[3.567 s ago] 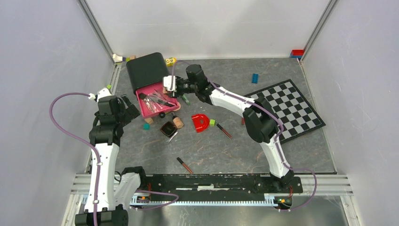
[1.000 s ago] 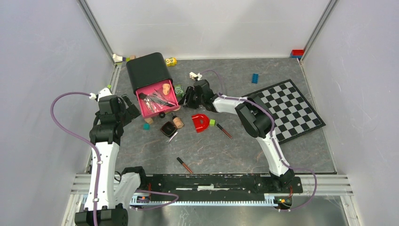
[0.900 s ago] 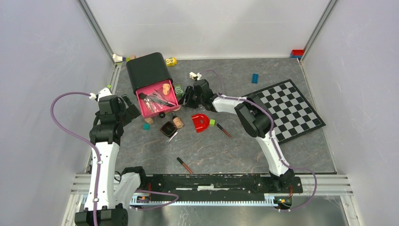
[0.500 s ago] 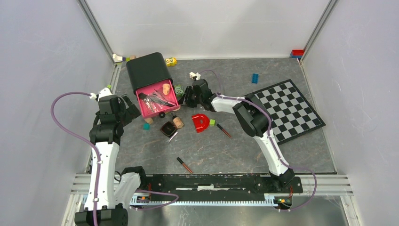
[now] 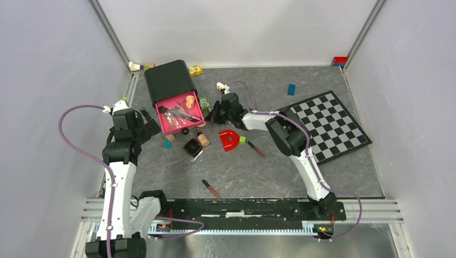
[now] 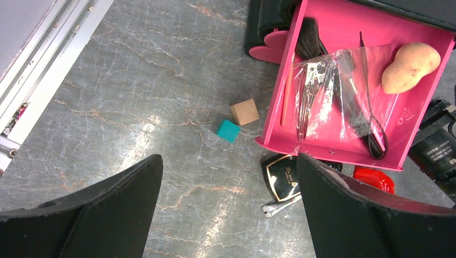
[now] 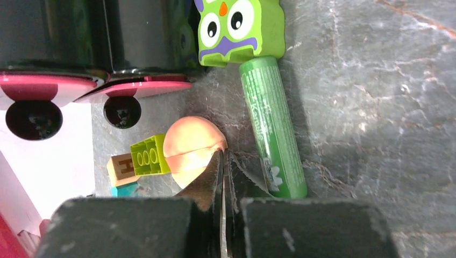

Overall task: Organize the makeup
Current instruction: Pick up the makeup tool from the center of the board, then place the makeup tool in the drawer.

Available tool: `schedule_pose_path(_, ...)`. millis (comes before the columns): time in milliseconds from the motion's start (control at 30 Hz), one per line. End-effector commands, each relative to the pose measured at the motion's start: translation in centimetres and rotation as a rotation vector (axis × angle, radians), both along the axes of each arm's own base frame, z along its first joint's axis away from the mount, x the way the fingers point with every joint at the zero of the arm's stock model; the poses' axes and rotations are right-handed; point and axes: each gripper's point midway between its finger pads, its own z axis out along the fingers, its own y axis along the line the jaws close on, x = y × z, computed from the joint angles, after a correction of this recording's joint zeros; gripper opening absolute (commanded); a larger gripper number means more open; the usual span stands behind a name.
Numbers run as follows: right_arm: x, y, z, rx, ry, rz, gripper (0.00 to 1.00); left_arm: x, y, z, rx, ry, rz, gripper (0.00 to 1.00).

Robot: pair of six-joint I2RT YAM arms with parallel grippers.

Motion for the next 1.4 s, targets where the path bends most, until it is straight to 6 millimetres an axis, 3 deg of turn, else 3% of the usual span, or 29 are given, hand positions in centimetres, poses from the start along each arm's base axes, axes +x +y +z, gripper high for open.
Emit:
schedule_pose_path(0, 0.1, -0.7, 2.8, 0.001, -0.135, -0.009, 0.0, 0.6, 0.0, 0.4, 0.005, -0.029, -0.012, 1.0)
schedule_pose_path(233, -0.1, -2.5, 8.3, 0.042, -0.307, -0.042, 0.0, 0.5, 0.0, 0.5, 0.008, -0.032, -0.009, 1.0)
schedule_pose_path(433, -0.4, -5.6, 9.9, -0.076, -0.397, -0.085, 0.0, 0.5, 0.0, 0.5, 0.008, -0.032, -0.008, 1.0)
schedule_pose_path(667, 0.7, -11.5, 11.7, -0.332, -0.481, -0.245, 0.0, 0.4, 0.1, 0.7, 0.015, -0.038, -0.008, 1.0)
schedule_pose_path(767, 1.0, -13.5, 13.7, -0.403, -0.536, -0.298, 0.0, 0.3, 0.2, 1.0, 0.02, -0.039, -0.004, 1.0)
schedule_pose_path(933, 0.9, -14.6, 19.0, -0.401, -0.634, -0.33, 0.0, -0.2, 0.3, 1.7, 0.024, -0.046, 0.006, 1.0)
schedule_pose_path(1033, 0.0, -13.6, 22.2, -0.322, -0.684, -0.301, 0.0, -0.5, 0.4, 2.0, 0.029, -0.058, 0.011, 1.0)
schedule_pose_path(1167, -1.8, -9.6, 25.1, -0.171, -0.716, -0.18, 0.0, -0.6, 0.9, 1.2, 0.048, -0.03, 0.029, 1.0)
schedule_pose_path(1300, -3.7, -4.2, 25.7, -0.058, -0.693, -0.018, 0.0, -0.6, 1.0, 1.1, 0.049, -0.027, 0.034, 1.0)
schedule_pose_path(1367, -4.3, -1.9, 24.9, -0.041, -0.676, 0.039, 0.0, -0.6, 1.0, 1.1, 0.051, -0.027, 0.035, 1.0)
